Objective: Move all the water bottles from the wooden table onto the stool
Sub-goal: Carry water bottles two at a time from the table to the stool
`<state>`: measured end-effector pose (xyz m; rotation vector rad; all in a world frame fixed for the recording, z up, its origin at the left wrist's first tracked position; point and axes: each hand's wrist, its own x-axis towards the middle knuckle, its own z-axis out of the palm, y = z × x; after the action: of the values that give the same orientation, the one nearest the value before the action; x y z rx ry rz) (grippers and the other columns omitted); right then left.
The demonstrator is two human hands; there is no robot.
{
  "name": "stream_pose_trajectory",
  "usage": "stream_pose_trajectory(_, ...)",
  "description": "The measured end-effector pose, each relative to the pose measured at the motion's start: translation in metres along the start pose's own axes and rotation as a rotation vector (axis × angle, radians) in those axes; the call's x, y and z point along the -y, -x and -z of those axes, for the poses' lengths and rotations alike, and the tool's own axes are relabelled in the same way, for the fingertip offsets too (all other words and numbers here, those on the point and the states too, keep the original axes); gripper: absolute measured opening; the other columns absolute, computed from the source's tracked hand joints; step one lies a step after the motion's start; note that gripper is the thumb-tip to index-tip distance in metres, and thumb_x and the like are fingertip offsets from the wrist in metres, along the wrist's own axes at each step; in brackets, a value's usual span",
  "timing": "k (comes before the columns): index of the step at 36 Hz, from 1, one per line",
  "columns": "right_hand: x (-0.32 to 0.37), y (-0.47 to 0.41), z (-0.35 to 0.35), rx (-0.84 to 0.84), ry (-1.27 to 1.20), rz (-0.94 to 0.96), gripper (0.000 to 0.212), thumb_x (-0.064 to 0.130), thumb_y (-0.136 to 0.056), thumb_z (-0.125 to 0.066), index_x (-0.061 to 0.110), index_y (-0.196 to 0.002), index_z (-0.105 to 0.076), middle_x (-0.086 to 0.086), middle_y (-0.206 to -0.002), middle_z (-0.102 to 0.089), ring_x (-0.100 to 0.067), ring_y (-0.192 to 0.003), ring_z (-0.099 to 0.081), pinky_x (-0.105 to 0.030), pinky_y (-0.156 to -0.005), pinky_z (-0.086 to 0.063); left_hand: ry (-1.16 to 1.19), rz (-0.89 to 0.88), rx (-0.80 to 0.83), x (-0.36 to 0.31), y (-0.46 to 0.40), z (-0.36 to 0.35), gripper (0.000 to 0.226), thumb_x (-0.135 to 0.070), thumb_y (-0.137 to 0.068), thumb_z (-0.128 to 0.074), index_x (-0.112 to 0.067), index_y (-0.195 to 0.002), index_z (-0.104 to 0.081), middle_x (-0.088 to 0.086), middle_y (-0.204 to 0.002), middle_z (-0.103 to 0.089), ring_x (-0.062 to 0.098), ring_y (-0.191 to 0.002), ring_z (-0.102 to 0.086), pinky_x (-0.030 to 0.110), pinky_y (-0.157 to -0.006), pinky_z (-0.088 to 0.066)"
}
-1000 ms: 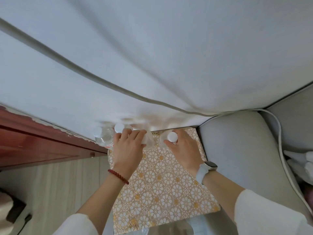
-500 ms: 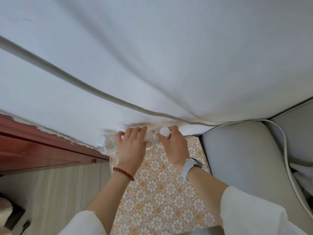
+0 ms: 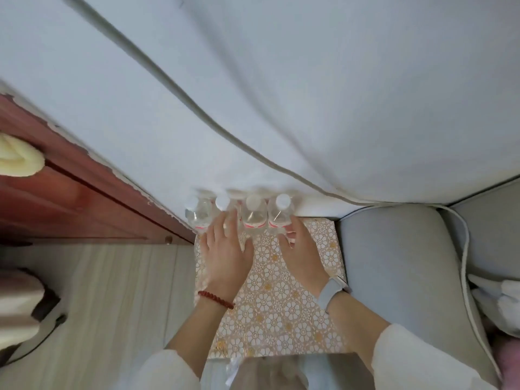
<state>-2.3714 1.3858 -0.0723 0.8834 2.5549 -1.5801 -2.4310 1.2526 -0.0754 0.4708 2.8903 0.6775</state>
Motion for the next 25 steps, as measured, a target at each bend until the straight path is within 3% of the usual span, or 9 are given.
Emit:
stream_pose_trajectory(6, 0.025, 0.057, -0.005, 0.276, 0.113, 0.022, 0.037, 0.025, -0.095, -0.043, 0.012, -0.130, -0.043, -0.005, -0.120, -0.059, -0.016, -0.115, -0.053, -0.024, -0.093, -0.041, 0.208, 0.328, -0.004, 0.033, 0.082, 0.028, 0.055, -0.027, -0.089, -0.052, -0.013, -0.138, -0.033, 0.010, -0.144, -0.034, 0.028, -0.132, -0.029, 0.048, -0.109, -0.026)
stream_pose_trajectory(11, 0.064, 0.104, -0.043, 0.478, 0.244, 0.141, 0.030, 0.023, -0.095, -0.041, 0.012, -0.122, -0.051, -0.003, -0.120, -0.059, -0.015, -0.111, -0.054, -0.023, -0.089, -0.042, 0.182, 0.481, -0.115, 0.078, 0.161, 0.069, 0.046, -0.022, -0.088, -0.053, -0.011, -0.132, -0.043, 0.012, -0.138, -0.042, 0.032, -0.125, -0.039, 0.049, -0.102, -0.035)
stream_pose_trajectory(16, 0.113, 0.177, -0.122, 0.677, 0.348, 0.344, 0.029, 0.018, -0.094, -0.044, 0.007, -0.118, -0.055, -0.011, -0.116, -0.062, -0.023, -0.107, -0.058, -0.035, -0.094, -0.046, 0.088, 0.615, -0.268, 0.140, 0.261, 0.131, 0.041, -0.022, -0.087, -0.055, -0.011, -0.126, -0.050, 0.010, -0.127, -0.053, 0.032, -0.116, -0.048, 0.047, -0.093, -0.038)
stream_pose_trajectory(25, 0.178, 0.407, -0.281, 0.988, 0.453, 0.761, 0.026, 0.018, -0.091, -0.049, 0.010, -0.113, -0.060, -0.008, -0.113, -0.064, -0.022, -0.105, -0.058, -0.016, -0.081, -0.034, -0.046, 0.949, -0.578, 0.250, 0.515, 0.237, 0.036, -0.027, -0.088, -0.055, -0.013, -0.122, -0.054, 0.009, -0.120, -0.059, 0.029, -0.113, -0.051, 0.041, -0.089, -0.037)
